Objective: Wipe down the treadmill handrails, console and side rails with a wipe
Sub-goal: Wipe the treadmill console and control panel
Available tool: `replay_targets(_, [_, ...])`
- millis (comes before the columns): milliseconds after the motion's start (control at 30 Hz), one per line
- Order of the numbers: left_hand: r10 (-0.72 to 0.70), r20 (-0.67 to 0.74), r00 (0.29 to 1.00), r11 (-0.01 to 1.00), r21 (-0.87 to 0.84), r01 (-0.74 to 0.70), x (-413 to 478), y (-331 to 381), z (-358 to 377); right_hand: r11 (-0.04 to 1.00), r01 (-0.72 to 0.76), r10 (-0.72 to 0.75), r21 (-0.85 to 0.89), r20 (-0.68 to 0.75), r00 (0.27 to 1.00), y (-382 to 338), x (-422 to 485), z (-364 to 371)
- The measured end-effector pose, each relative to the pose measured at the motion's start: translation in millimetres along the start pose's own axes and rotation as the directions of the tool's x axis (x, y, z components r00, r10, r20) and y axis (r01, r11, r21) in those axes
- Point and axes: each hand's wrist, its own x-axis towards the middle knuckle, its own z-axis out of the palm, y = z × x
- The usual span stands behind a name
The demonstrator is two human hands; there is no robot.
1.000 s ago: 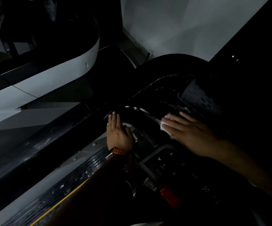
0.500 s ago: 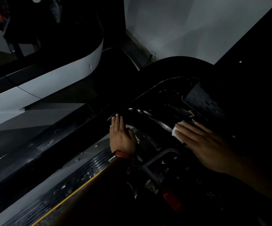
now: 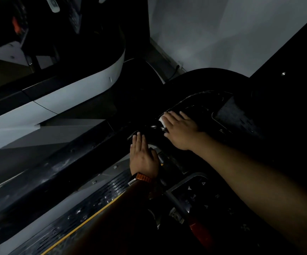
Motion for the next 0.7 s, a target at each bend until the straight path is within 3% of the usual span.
replay_targets(167, [0.021,0.014,1.0,0.999,0.024,-0.021,-0.2,0.0,0.0,0.999,-0.001,0.006,0.048,-0.1,0.995,26.1,-58.8,2.9])
replay_targets(300, [0.154,0.028,0.988,0.983,0.094,-0.156,3.6,-0.6,0.7,0.999,-0.026,0.031,0.034,-0.147,0.989,28.9,-90.3,17.7])
replay_targets(400, [0.223,0.067,0.973,0.968,0.107,-0.229,7.7,-1.8,1.6,0.999,-0.026,0.029,0.04,-0.096,0.995,16.1,-59.3,13.0])
replay_targets(567, [0.197,0.112,0.974,0.97,0.121,-0.21,9.3,-0.5,-0.2,0.999,0.022,-0.018,0.05,-0.08,0.997,-11.0,14.8,0.2])
replay_targets(700, [0.215,0.132,0.968,0.964,0.128,-0.231,10.5,-1.2,-1.1,0.998,-0.018,0.024,0.056,-0.108,0.994,-9.9,5.1,7.8])
